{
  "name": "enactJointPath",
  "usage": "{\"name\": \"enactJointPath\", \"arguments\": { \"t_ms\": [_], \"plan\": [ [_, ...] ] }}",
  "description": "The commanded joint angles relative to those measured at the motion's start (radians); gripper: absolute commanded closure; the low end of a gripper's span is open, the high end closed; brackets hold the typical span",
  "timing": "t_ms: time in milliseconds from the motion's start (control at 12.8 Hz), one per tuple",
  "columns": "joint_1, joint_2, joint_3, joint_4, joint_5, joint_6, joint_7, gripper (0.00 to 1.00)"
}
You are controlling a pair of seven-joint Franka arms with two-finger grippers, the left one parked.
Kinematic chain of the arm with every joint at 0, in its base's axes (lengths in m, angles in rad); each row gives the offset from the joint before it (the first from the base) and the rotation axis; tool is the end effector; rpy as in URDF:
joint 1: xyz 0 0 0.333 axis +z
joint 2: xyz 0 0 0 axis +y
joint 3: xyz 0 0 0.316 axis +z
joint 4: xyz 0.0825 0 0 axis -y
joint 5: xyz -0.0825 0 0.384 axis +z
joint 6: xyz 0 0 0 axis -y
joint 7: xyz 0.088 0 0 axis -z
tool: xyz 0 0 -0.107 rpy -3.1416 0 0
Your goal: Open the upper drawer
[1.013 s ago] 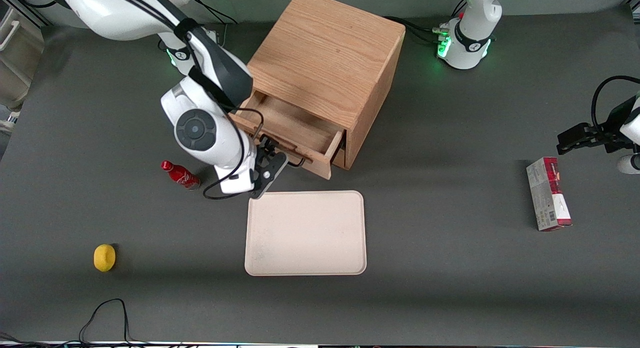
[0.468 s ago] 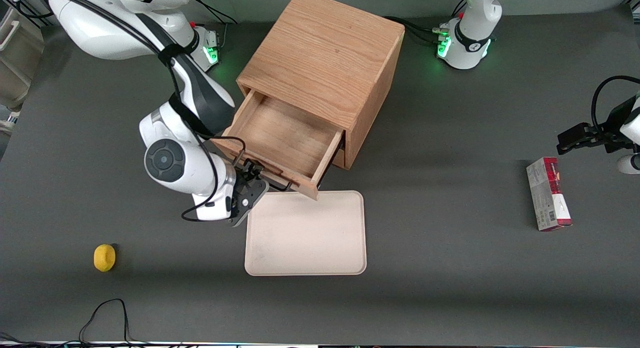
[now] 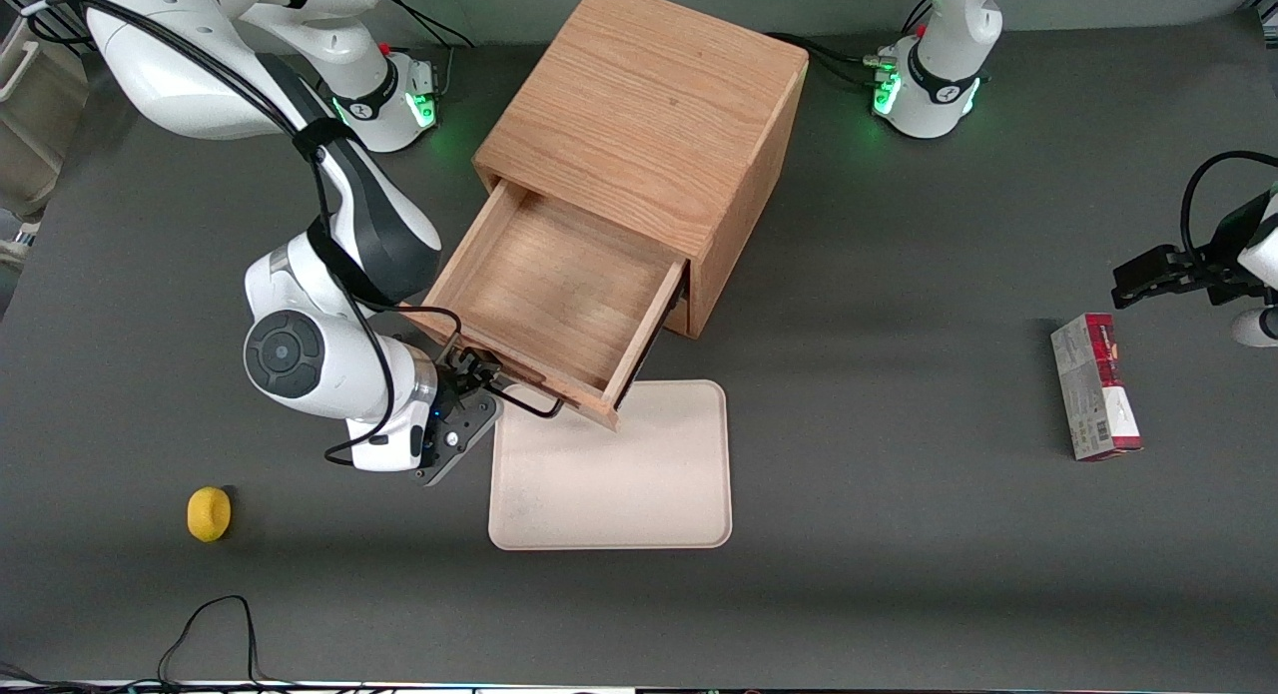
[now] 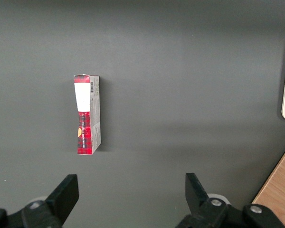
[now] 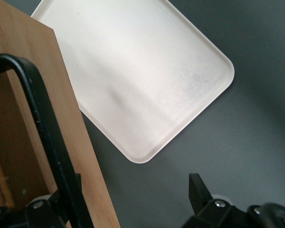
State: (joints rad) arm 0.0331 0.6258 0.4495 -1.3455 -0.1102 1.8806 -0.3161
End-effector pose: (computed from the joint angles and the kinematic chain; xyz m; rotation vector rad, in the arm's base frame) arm 0.6647 0.2617 0.3839 -2.7748 -1.1130 0.0656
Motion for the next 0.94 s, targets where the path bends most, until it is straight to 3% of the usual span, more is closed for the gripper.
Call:
{"name": "enactJointPath", "arguments": {
  "t_ms": [0, 234, 468, 701, 857],
  "plan": [
    [0.002, -0.041, 0.0, 0.022, -0.003, -0.018, -0.006, 0.0],
    [-0.01, -0.133, -0.011, 0.023, 0.0, -0.13, -0.005, 0.0],
    [-0.01, -0.288, -0.162, 0.0, 0.124, -0.233, 0.063, 0.0],
    [-0.01, -0.452, -0.257, -0.122, 0.132, -0.333, 0.247, 0.0],
    [-0.009, -0.594, -0.32, -0.293, 0.132, -0.315, 0.316, 0.0]
  ]
}}
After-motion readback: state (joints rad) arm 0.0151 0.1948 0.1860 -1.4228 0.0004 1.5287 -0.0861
